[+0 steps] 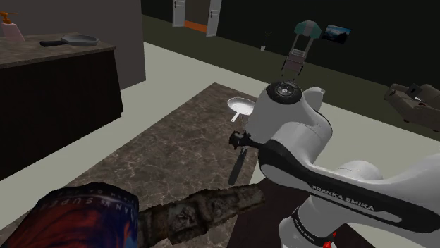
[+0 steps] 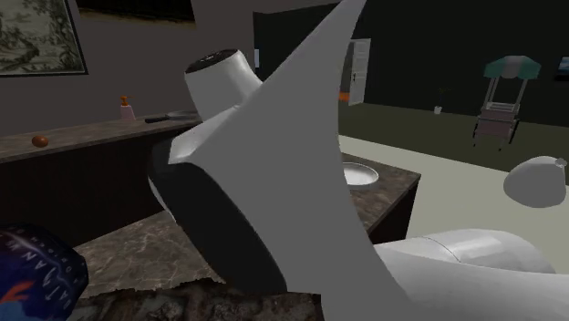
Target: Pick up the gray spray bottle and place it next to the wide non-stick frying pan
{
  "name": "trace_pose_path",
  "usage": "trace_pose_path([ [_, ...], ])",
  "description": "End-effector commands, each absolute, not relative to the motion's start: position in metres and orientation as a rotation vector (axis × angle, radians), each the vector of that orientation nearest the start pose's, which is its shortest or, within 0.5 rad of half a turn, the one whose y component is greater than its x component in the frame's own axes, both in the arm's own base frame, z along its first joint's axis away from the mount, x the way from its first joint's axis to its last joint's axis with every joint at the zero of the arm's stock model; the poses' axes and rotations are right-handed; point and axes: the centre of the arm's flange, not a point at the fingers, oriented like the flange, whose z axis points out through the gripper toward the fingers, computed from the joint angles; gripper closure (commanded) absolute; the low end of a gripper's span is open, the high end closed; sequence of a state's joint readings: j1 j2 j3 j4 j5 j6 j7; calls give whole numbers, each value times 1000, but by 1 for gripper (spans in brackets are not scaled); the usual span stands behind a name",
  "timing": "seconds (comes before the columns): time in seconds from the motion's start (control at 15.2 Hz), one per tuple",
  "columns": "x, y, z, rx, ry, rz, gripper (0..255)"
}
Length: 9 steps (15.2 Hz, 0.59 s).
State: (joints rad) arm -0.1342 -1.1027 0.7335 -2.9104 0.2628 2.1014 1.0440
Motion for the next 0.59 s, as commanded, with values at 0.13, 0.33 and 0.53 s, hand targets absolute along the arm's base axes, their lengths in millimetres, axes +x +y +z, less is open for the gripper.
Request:
trace_pose_path([
  [0.13, 263, 160, 345, -2870, 1667, -764, 0],
  [0.33, 268, 163, 326, -2837, 1742, -788, 0],
  [0.53, 271, 156, 312, -2837, 1742, -788, 0],
])
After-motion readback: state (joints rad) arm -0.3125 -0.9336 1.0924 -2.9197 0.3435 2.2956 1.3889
